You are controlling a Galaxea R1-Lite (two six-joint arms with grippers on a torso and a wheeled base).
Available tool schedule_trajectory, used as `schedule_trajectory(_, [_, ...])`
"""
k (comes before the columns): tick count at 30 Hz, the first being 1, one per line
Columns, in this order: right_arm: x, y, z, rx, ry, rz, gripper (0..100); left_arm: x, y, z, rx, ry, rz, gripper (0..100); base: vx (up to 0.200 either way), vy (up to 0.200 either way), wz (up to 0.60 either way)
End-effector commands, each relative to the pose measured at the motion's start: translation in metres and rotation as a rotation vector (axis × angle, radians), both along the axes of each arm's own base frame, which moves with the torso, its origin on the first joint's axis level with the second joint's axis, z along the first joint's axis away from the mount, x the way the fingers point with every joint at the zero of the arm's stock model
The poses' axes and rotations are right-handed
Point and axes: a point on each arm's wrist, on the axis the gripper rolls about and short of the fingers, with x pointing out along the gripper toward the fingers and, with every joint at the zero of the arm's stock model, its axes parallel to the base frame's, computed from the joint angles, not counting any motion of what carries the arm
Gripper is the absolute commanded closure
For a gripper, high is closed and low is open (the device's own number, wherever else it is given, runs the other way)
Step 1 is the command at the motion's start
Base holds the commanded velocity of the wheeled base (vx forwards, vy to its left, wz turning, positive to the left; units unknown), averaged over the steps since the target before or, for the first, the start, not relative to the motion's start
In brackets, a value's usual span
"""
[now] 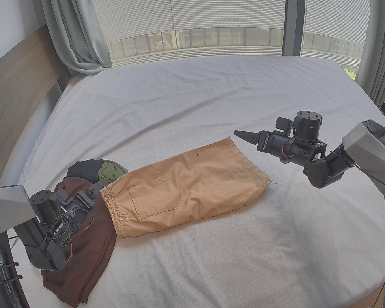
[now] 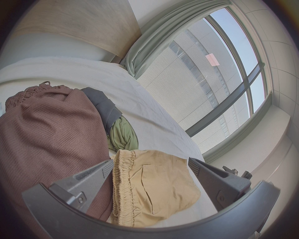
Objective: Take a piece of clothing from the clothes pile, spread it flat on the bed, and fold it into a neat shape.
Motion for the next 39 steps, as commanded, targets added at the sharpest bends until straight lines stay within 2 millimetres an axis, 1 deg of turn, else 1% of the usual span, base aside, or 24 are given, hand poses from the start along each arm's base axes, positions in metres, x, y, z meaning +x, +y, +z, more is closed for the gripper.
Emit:
schedule_trajectory(1, [-0.024, 0.002, 0.014, -0.004, 0.007, 0.018, 0, -0.011, -0.005, 0.024, -0.001, -0.051, -0.022, 0, 0.000, 0.000, 0.00])
schedule_trajectory(2, [-0.032, 0.001, 0.014, -0.006, 0.015, 0.021, 0, -0.014, -0.008, 0.029, -0.007, -0.057, -0.031, 0, 0.000, 0.000, 0.00])
schedule_trajectory(3, [-0.033, 0.002, 0.014, -0.006, 0.015, 0.022, 0, -0.015, -0.008, 0.030, -0.008, -0.058, -0.033, 0, 0.000, 0.000, 0.00])
schedule_trajectory(4, [-0.042, -0.001, 0.011, -0.008, 0.021, 0.022, 0, -0.020, -0.012, 0.035, -0.019, -0.059, -0.044, 0, 0.000, 0.000, 0.00])
schedule_trajectory(5, [-0.042, -0.001, 0.011, -0.008, 0.021, 0.022, 0, -0.020, -0.012, 0.035, -0.019, -0.059, -0.044, 0, 0.000, 0.000, 0.00])
schedule_trajectory(6, [-0.056, -0.005, 0.003, -0.008, 0.015, 0.022, 0, -0.026, -0.018, 0.040, -0.028, -0.060, -0.073, 0, 0.000, 0.000, 0.00])
schedule_trajectory(10, [-0.072, -0.010, -0.008, 0.004, -0.029, 0.021, 0, -0.031, -0.026, 0.039, -0.027, -0.048, -0.106, 0, 0.000, 0.000, 0.00])
schedule_trajectory(12, [-0.087, -0.013, -0.016, 0.015, -0.083, 0.030, 0, -0.036, -0.032, 0.036, -0.024, -0.028, -0.122, 0, 0.000, 0.000, 0.00])
schedule_trajectory(14, [-0.093, -0.014, -0.019, 0.018, -0.095, 0.031, 0, -0.038, -0.032, 0.035, -0.022, -0.023, -0.125, 0, 0.000, 0.000, 0.00])
schedule_trajectory(15, [-0.105, -0.018, -0.028, 0.018, -0.088, 0.039, 0, -0.040, -0.032, 0.037, -0.011, -0.029, -0.126, 0, 0.000, 0.000, 0.00])
schedule_trajectory(17, [-0.121, -0.022, -0.045, -0.004, 0.001, 0.045, 0, -0.041, -0.032, 0.035, 0.022, -0.034, -0.132, 0, 0.000, 0.000, 0.00])
schedule_trajectory(19, [-0.128, -0.027, -0.057, -0.030, 0.051, 0.042, 0, -0.044, -0.032, 0.031, 0.072, -0.030, -0.135, 0, 0.000, 0.000, 0.00])
schedule_trajectory(21, [-0.125, -0.030, -0.066, -0.065, 0.045, 0.038, 0, -0.048, -0.031, 0.027, 0.137, -0.033, -0.142, 0, 0.000, 0.000, 0.00])
schedule_trajectory(23, [-0.122, -0.036, -0.065, -0.066, 0.040, 0.021, 0, -0.049, -0.031, 0.027, 0.189, -0.049, -0.151, 0, 0.000, 0.000, 0.00])
schedule_trajectory(28, [-0.121, -0.031, -0.072, -0.042, 0.080, 0.029, 0, -0.053, -0.033, 0.020, 0.245, -0.036, -0.163, 0, 0.000, 0.000, 0.00])
schedule_trajectory(32, [-0.115, -0.025, -0.091, -0.048, 0.118, 0.030, 0, -0.057, -0.033, 0.009, 0.313, -0.017, -0.180, 0, 0.000, 0.000, 0.00])
schedule_trajectory(33, [-0.115, -0.025, -0.091, -0.048, 0.118, 0.030, 0, -0.057, -0.033, 0.009, 0.315, -0.016, -0.181, 0, 0.000, 0.000, 0.00])
schedule_trajectory(34, [-0.113, -0.025, -0.100, -0.052, 0.136, 0.031, 0, -0.058, -0.032, 0.008, 0.348, -0.021, -0.184, 0, 0.000, 0.000, 0.00])
schedule_trajectory(38, [-0.111, -0.019, -0.107, -0.052, 0.143, 0.044, 0, -0.058, -0.031, 0.009, 0.390, -0.042, -0.186, 0, 0.000, 0.000, 0.00])
schedule_trajectory(39, [-0.111, -0.016, -0.116, -0.060, 0.163, 0.051, 0, -0.059, -0.031, 0.009, 0.402, -0.044, -0.188, 0, 0.000, 0.000, 0.00])
